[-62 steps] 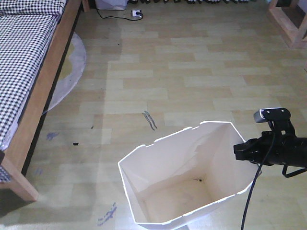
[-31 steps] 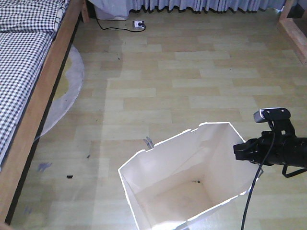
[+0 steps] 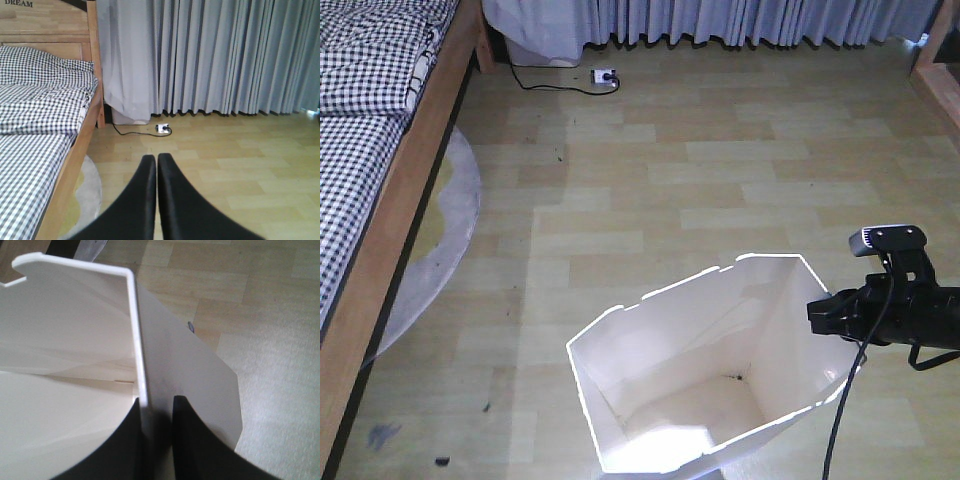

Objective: Move trash bin to bedside with robot
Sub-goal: 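Carry the bin in the right gripper while driving to the bedside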

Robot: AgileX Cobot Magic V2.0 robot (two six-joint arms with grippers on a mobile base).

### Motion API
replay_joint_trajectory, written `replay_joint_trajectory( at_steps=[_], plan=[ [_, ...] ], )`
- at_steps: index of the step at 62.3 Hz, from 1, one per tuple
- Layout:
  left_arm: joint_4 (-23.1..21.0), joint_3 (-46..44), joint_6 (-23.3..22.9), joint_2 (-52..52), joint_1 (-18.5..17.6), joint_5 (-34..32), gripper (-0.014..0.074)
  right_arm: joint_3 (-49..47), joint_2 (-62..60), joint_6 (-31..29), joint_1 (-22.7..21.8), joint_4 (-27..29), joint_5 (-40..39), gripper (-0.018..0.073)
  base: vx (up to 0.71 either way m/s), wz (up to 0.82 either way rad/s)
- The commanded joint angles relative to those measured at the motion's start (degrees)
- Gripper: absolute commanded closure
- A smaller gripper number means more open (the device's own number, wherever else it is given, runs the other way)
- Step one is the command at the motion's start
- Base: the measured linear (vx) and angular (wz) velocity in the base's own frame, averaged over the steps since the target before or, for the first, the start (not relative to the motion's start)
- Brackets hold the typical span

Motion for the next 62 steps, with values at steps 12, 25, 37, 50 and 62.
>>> replay_joint_trajectory(
  at_steps=[12, 25, 37, 50, 62],
  plan=[
    [-0.2, 1.6, -0.5, -0.6, -0.5, -4.5, 0.0602, -1.3, -3.0, 2.2, -0.2, 6.7, 10.7, 0.0565, 0.47, 0.03],
    [-0.2, 1.6, -0.5, -0.6, -0.5, -4.5, 0.0602, -1.3, -3.0, 2.2, -0.2, 6.7, 10.7, 0.0565, 0.45, 0.02],
    [-0.2, 1.6, -0.5, -0.6, -0.5, -4.5, 0.0602, -1.3, -3.0, 2.2, -0.2, 6.7, 10.7, 0.0565, 0.44, 0.03],
    [-0.2, 1.6, -0.5, -0.6, -0.5, -4.5, 0.0602, -1.3, -3.0, 2.2, -0.2, 6.7, 10.7, 0.0565, 0.45, -0.01],
    [-0.2, 1.6, -0.5, -0.6, -0.5, -4.5, 0.0602, -1.3, -3.0, 2.2, -0.2, 6.7, 10.7, 0.0565, 0.44, -0.02]
  ],
)
